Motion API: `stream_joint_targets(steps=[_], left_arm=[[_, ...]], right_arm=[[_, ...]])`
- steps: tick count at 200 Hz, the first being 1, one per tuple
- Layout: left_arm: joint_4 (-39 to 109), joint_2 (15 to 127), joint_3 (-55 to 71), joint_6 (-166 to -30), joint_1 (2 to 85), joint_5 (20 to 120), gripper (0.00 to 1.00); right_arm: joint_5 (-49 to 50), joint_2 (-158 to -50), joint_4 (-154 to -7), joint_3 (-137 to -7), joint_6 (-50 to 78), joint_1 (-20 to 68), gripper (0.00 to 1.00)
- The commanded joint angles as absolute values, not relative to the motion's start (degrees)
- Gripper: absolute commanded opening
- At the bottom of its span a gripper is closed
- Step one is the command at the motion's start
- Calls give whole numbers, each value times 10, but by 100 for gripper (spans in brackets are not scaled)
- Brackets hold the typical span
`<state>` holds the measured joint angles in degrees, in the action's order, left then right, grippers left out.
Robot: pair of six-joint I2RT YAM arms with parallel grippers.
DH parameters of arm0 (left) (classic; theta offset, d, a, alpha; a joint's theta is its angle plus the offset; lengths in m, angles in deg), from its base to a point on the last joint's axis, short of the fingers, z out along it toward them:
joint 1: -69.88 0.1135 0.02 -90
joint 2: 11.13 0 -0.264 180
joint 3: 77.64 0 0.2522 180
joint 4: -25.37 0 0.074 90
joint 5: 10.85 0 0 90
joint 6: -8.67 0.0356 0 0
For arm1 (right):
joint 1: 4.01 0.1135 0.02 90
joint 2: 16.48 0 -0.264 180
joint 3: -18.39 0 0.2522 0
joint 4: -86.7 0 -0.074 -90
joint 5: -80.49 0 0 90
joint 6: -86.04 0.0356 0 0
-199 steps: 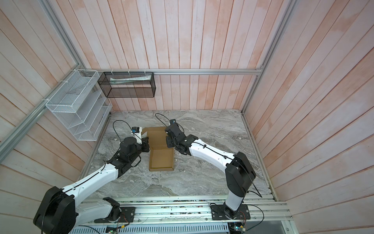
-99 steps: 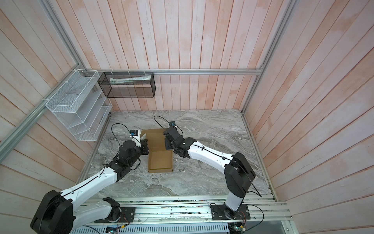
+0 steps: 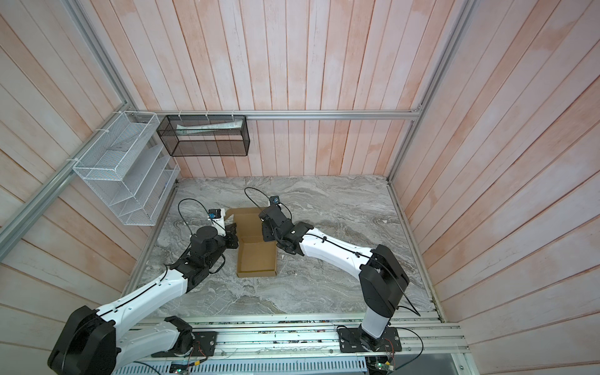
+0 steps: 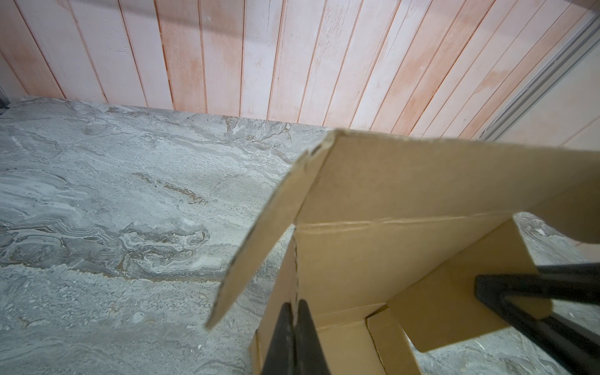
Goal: Fold the paper box
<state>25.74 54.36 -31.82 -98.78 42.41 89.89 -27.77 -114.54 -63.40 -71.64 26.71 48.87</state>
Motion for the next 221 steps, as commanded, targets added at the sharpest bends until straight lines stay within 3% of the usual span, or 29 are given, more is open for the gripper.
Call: stream_joint_targets(steps=[1, 221], left_arm=[[240, 530, -334, -991, 414, 878, 0], [229, 421, -434, -1029, 394, 934, 0]], right_arm=[[-267, -1156, -657, -706, 280, 505, 12], [-311, -1130, -690, -647, 305, 552, 9]])
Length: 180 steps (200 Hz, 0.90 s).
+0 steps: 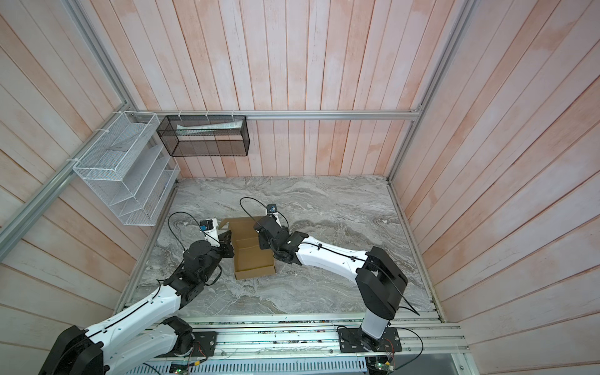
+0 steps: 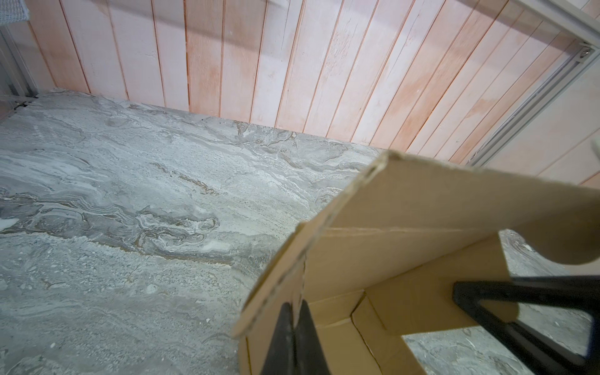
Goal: Fold the paper box
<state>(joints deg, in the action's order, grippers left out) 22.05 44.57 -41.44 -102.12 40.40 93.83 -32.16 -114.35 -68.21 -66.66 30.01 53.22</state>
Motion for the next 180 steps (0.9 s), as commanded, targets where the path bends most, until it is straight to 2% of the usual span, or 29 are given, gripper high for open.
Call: stream_joint_targets(steps=[1, 45, 180], left_arm=[[229, 420, -435, -1030, 394, 934, 0], [232, 382, -459, -1036, 387, 946, 0], [221, 370, -482, -1075, 369, 956, 0]], right_arm=[[-311, -1129, -691, -646, 305, 553, 9], [-320, -1123, -698, -629, 306, 566, 10], [-336, -1136, -708, -630, 307, 588, 10]])
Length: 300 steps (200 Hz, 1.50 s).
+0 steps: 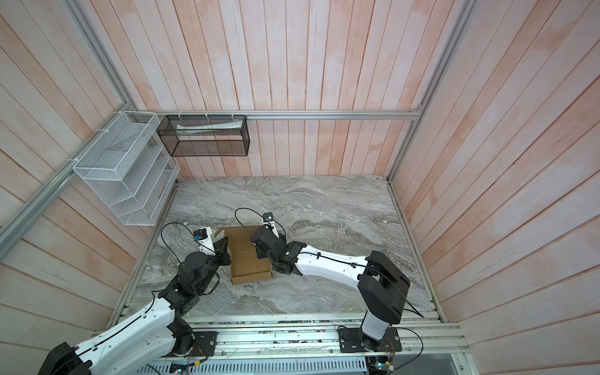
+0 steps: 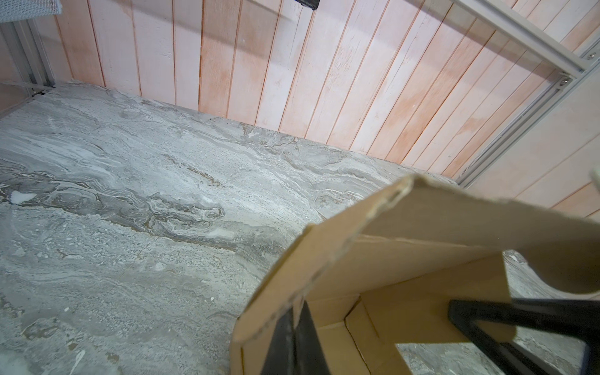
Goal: Fold the paper box
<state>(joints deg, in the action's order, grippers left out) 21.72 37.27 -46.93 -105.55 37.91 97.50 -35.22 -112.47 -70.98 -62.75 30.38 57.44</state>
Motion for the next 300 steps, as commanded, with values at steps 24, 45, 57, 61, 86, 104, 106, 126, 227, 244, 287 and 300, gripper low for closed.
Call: stream_joint_targets(steps=[24, 45, 57, 61, 86, 104, 106, 126, 227, 244, 287, 300], left_arm=[[220, 365, -495, -1085, 367, 961, 0], [219, 352, -505, -1092, 366, 965, 0], [220, 346, -510, -1093, 365, 966, 0], [221, 345, -512, -1093, 365, 966, 0], [221, 339, -522, -1096, 361, 972, 0], [218, 334, -534, -1098, 358, 978, 0], [217, 334, -535, -1099, 358, 978, 0], [215, 330, -545, -1102, 351, 984, 0], [220, 313, -553, -1091, 334, 1019, 0], [217, 314, -554, -1089, 333, 1021, 0], [213, 314, -560, -1087, 331, 1024, 0], [211, 315, -561, -1086, 330, 1024, 0]], right_arm=[[-336, -1134, -707, -626, 308, 590, 10], [-337, -1132, -707, -621, 311, 591, 10], [-337, -1132, -709, -620, 311, 592, 10], [-337, -1132, -709, -620, 311, 593, 10], [-339, -1131, -711, -614, 317, 597, 10], [-341, -1129, -716, -605, 320, 600, 10], [-342, -1129, -716, -604, 321, 600, 10], [-345, -1126, -721, -592, 326, 604, 10], [-364, -1062, -714, -565, 336, 615, 34], [-358, -1033, -720, -541, 340, 615, 36], [-336, -947, -728, -490, 313, 615, 40], [-327, -930, -718, -494, 279, 615, 42]])
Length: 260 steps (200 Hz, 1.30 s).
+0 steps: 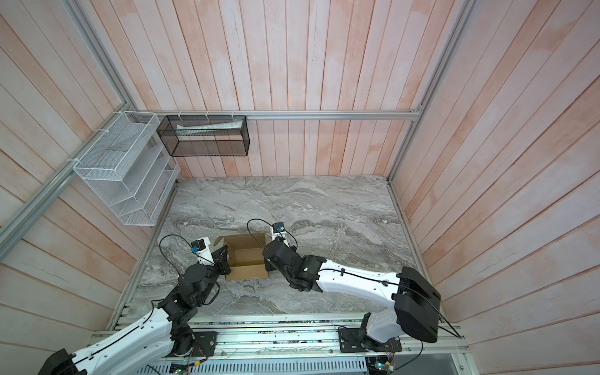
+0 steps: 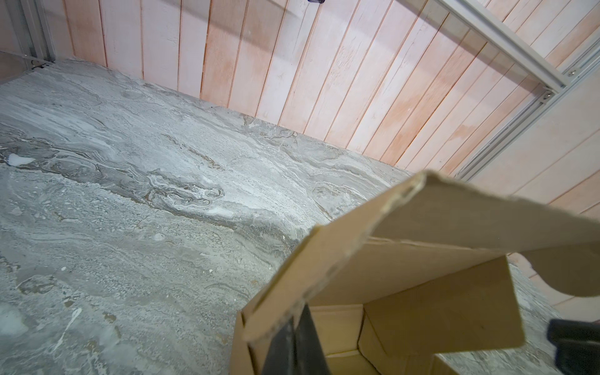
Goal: Fold the paper box
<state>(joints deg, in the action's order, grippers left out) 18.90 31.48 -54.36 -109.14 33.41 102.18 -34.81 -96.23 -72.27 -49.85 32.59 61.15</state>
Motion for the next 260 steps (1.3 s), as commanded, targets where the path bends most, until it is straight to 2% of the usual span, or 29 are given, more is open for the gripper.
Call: stream_joint_targets(steps=[1, 56, 120, 176, 260], left_arm=[[211, 315, -561, -1086, 330, 1025, 0], [202, 323, -562, -1074, 327, 1023, 0], [196, 320, -568, -1064, 325, 1026, 0], [194, 304, -579, -1053, 322, 1029, 0], [198, 307, -576, -1050, 319, 1028, 0]], right_arm=[[-327, -928, -716, -495, 277, 615, 42], [-329, -902, -661, -577, 40, 609, 51], [-191, -1014, -568, -743, -147, 555, 52], [-150, -1125, -474, -885, -238, 549, 53], [-120, -1184, -433, -940, -273, 547, 52]])
